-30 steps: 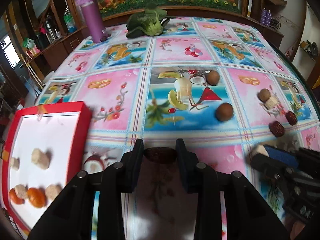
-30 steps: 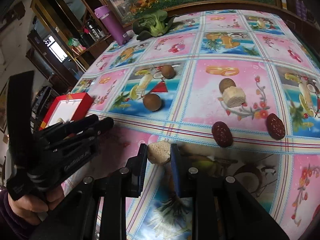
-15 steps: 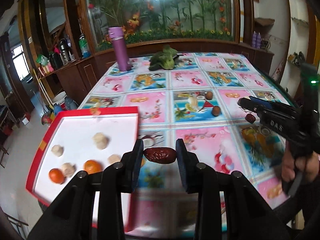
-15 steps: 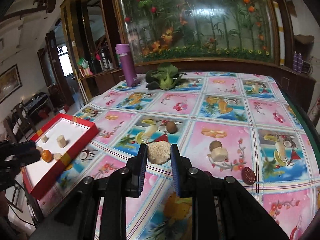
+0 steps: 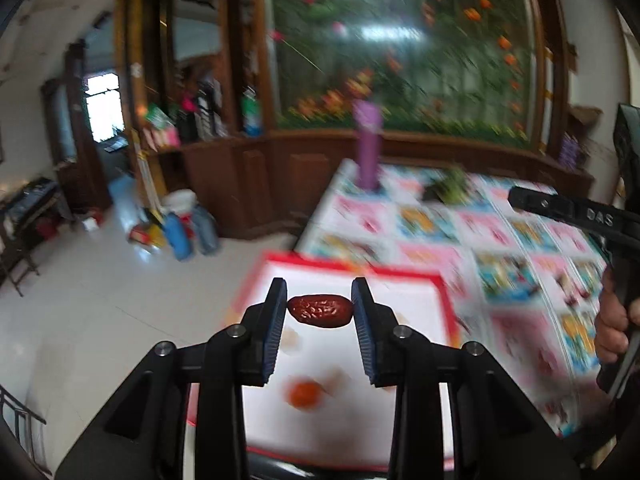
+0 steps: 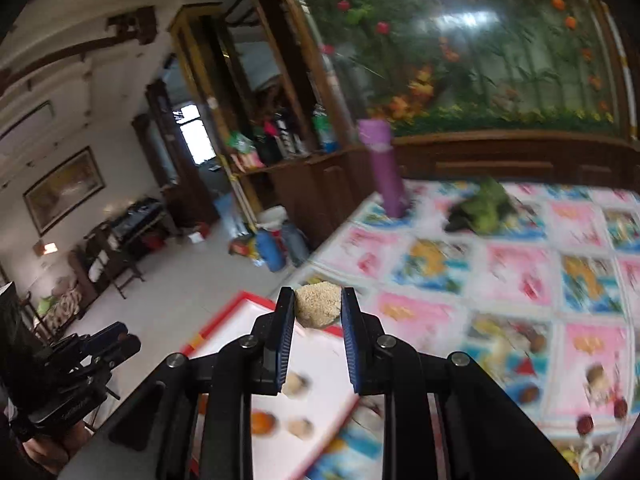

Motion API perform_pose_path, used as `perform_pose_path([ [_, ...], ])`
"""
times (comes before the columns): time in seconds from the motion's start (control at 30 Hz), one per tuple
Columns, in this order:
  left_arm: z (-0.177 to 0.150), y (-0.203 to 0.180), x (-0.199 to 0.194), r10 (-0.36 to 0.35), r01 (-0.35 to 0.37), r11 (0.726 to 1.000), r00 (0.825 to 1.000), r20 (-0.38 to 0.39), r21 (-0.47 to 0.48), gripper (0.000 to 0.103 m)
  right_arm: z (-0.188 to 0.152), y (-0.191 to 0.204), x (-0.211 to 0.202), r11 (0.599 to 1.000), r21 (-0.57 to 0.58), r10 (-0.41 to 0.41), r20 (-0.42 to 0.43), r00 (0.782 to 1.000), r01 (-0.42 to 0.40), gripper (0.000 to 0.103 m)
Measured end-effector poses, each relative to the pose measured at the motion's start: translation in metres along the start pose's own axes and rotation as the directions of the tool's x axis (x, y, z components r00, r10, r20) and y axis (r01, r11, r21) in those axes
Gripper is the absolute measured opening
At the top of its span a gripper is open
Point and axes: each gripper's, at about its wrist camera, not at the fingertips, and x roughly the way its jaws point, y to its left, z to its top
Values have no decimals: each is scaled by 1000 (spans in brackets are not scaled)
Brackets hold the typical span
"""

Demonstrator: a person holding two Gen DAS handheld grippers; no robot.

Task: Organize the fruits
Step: 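Carry the date and cake over the red-rimmed tray and open both grippers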

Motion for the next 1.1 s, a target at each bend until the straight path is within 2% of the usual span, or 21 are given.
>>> perform_pose_path([
  [0.07,31,22,-12,39,-39,999,997,61,-12,35,26,26,2,998,-10,56,25,998,-56,22],
  [0.13,60,33,-26,67,-68,998,990,125,2,35,46,46,1,996,-36,80,44,996,-78,22],
  [0.23,100,46,-47,111,-112,994,968,226,-7,35,70,76,1,991,-80,113,81,990,-106,22],
  [0.33,114,50,-47,129,-129,991,955,265,-19,35,63,86,23,989,-89,118,13,993,-116,22],
  [0.4,105,50,-25,103,-99,995,973,207,-30,35,39,86,58,988,-86,122,-111,986,-132,22],
  [0.43,94,49,-7,72,-68,997,987,144,-36,35,27,82,75,989,-76,113,-157,981,-126,22],
  [0.47,82,49,11,57,-53,998,995,88,-38,35,8,77,98,991,-56,109,-234,966,-126,22],
  [0.57,46,48,52,36,-38,998,998,-49,-50,35,-34,60,142,994,0,103,-362,926,-111,22],
  [0.67,10,45,84,17,-26,998,988,-153,-57,35,-58,47,168,994,36,109,-434,894,-103,21],
  [0.87,-37,33,117,-8,-7,999,954,-299,-49,35,-86,50,195,996,-14,71,-513,855,-91,21],
  [1.03,-55,42,125,10,-36,997,933,-358,-64,35,-101,60,195,996,-30,58,-544,837,-88,21],
  [1.1,-63,42,128,7,-36,997,923,-384,-70,35,-103,65,193,995,-57,43,-538,842,-87,21],
])
